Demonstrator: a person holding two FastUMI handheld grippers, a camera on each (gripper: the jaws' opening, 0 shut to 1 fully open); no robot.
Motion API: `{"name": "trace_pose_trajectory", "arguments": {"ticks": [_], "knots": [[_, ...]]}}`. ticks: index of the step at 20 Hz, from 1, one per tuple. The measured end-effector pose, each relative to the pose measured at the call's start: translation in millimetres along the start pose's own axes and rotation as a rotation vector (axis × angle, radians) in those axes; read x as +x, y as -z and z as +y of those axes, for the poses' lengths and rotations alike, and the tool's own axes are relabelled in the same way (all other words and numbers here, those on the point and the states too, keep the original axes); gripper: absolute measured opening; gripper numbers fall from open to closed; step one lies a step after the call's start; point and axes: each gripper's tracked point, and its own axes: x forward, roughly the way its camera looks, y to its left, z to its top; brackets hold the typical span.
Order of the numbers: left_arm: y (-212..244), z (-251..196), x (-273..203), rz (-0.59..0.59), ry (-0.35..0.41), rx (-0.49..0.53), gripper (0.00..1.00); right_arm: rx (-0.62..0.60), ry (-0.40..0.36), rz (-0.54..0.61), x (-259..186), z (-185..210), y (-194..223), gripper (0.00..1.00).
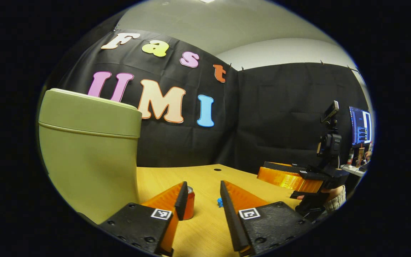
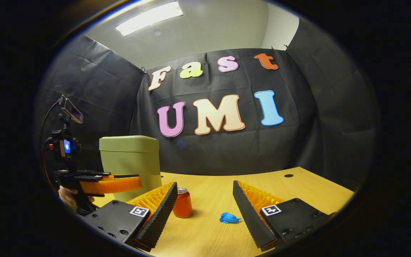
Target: Press the lid of the desktop garbage bin to open it, pick up the crumpled paper on the desktop and throw it into the bin, then pick up the pop can on the desktop and drop it into the bin, and finally close the garbage bin lid.
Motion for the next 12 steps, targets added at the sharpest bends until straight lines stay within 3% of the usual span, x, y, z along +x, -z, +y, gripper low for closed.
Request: {"name": "trace_pose_trajectory", "arguments": {"ticks": [4,5,6,9,12], "knots": [[-11.4,0.9,-6.7,-0.013,-0.005,0.025,0.11,-0.005,0.008,-0.003,-0.3,-3.0,-0.6,0.98],[-15.5,-4.0,-8.5,-0.021,0.008,0.017,0.10,-0.005,0.007,-0.001,-0.2,-3.3,-0.4,0.98],[-20.6,-8.0,-10.6,-0.024,0.021,0.001,0.01,-0.005,0.008,0.001,-0.1,-3.5,0.6,0.98],[-39.5,-9.1,-16.9,-0.021,0.036,-0.022,0.00,-0.006,0.014,0.000,-1.5,-6.5,-0.5,0.98],[-76.3,12.4,-24.1,-0.049,-0.028,0.036,0.00,-0.016,0.029,-0.003,-2.6,-11.3,-2.1,0.98]]}}
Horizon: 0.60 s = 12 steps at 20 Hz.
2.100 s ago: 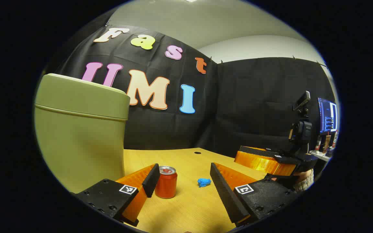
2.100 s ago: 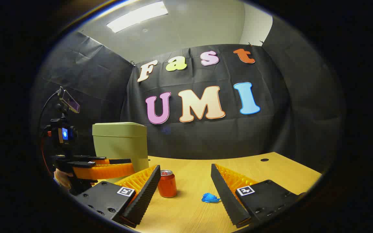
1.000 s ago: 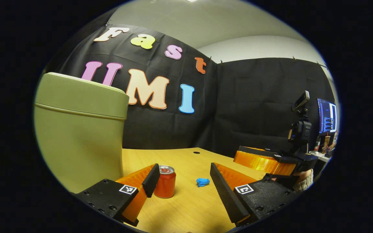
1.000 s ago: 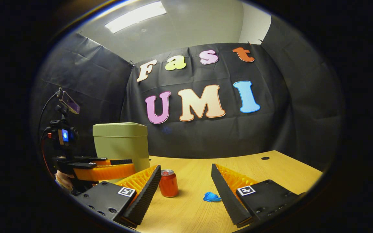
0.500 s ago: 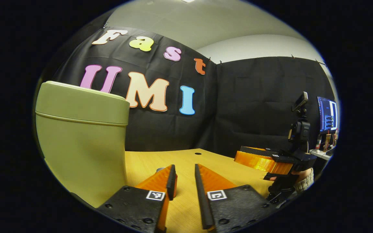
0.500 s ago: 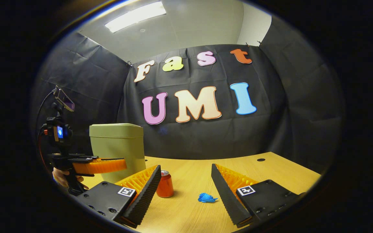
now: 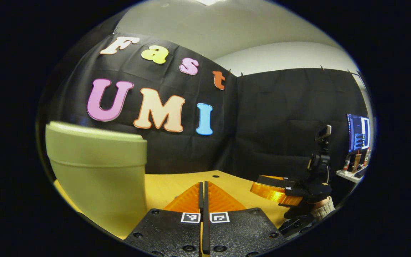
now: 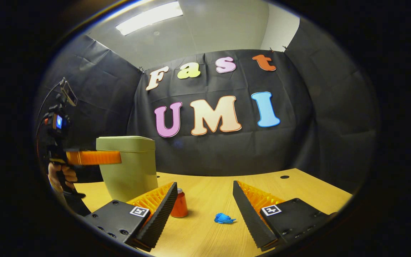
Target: Press the lid of the desktop garbage bin to open it, pick up the crumpled paper on the desktop and throw it into the bin, then pick up the pop can on the desktop and drop it into the bin, and finally close the garbage bin lid.
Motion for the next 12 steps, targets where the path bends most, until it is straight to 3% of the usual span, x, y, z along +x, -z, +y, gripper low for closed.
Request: {"name": "trace_pose_trajectory", "arguments": {"ticks": [6,10,12], "knots": [[-71.3,53.3,-7.9,-0.073,-0.151,0.089,0.00,0.019,-0.009,0.019,1.0,3.8,4.3,0.98],[-86.1,110.2,-17.3,-0.072,-0.320,0.143,0.00,0.005,-0.020,0.019,-0.7,9.2,3.0,0.98],[-79.5,125.8,-16.4,-0.043,-0.363,0.152,0.00,-0.002,-0.021,0.020,-1.0,8.8,3.3,0.98]]}}
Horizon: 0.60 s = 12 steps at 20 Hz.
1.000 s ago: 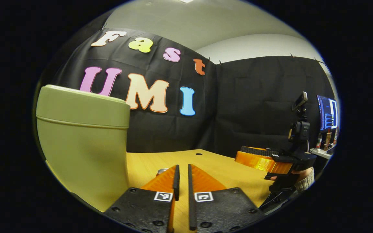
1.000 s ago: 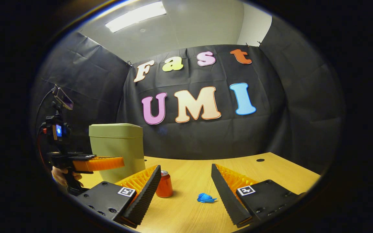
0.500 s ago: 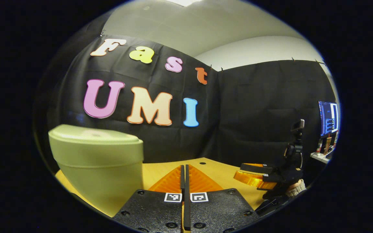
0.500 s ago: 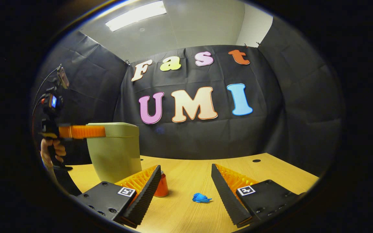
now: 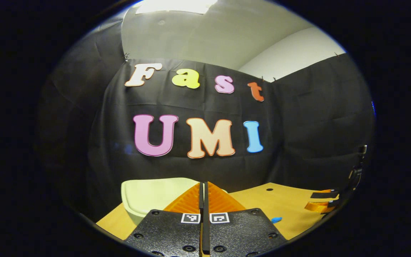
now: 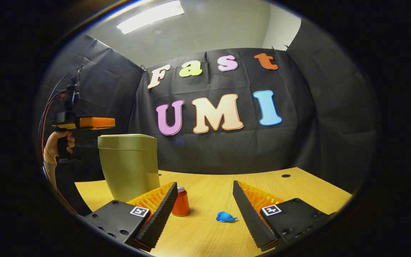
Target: Press the lid of the desktop garbage bin to open it, pick up the crumpled paper on the desktop and throw it into the bin, then pick up the pop can on the desktop and drop it into the bin, and finally close the garbage bin lid.
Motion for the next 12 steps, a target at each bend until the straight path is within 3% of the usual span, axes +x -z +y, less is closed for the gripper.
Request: {"name": "trace_pose_trajectory", "arguments": {"ticks": [4,12], "knots": [[15.7,14.3,8.5,0.055,-0.040,-0.008,0.00,0.011,0.003,0.006,0.9,-3.5,1.6,0.98],[31.3,16.3,14.7,0.100,-0.041,-0.003,0.00,0.035,0.021,0.004,0.3,-15.7,1.0,0.97]]}}
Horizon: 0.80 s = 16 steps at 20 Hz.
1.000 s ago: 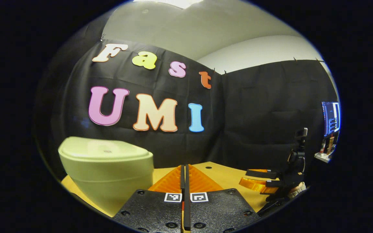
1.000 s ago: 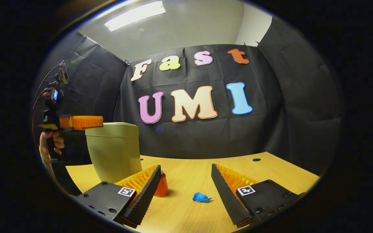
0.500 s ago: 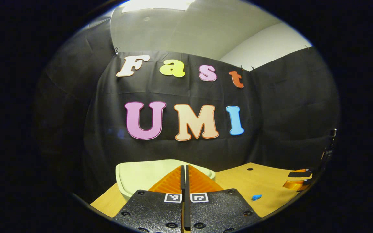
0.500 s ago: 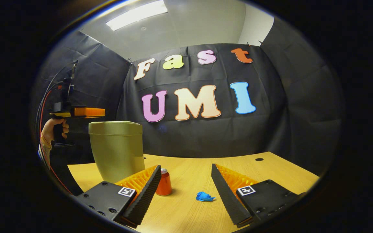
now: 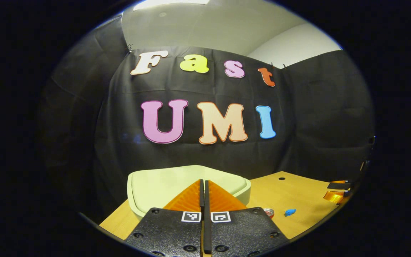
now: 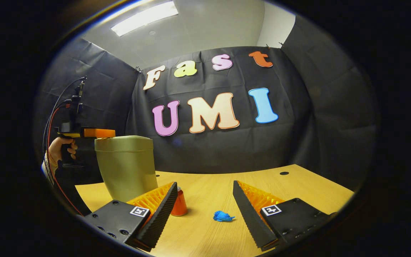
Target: Press the lid of the desktop garbage bin to open it, pick up the crumpled paper on the desktop and throw it into the bin, then pick up the pop can on the desktop and drop it into the bin, and finally close the garbage bin lid.
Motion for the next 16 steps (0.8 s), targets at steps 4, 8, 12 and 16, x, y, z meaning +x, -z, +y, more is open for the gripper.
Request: {"name": "trace_pose_trajectory", "arguments": {"ticks": [4,8,12,16], "knots": [[1.7,-1.7,-1.8,0.016,0.015,0.008,0.00,0.003,-0.006,0.006,0.9,3.6,2.5,0.98],[0.6,-2.1,-1.5,0.012,0.035,0.003,0.00,-0.008,-0.021,0.007,0.2,9.0,2.8,0.98],[-6.4,1.9,-1.5,-0.016,0.010,0.022,0.00,-0.005,-0.032,-0.006,-1.8,13.7,-2.7,0.98],[-16.3,6.9,0.5,-0.051,-0.019,0.022,0.00,-0.035,-0.032,-0.015,-3.9,14.3,-6.2,0.98]]}}
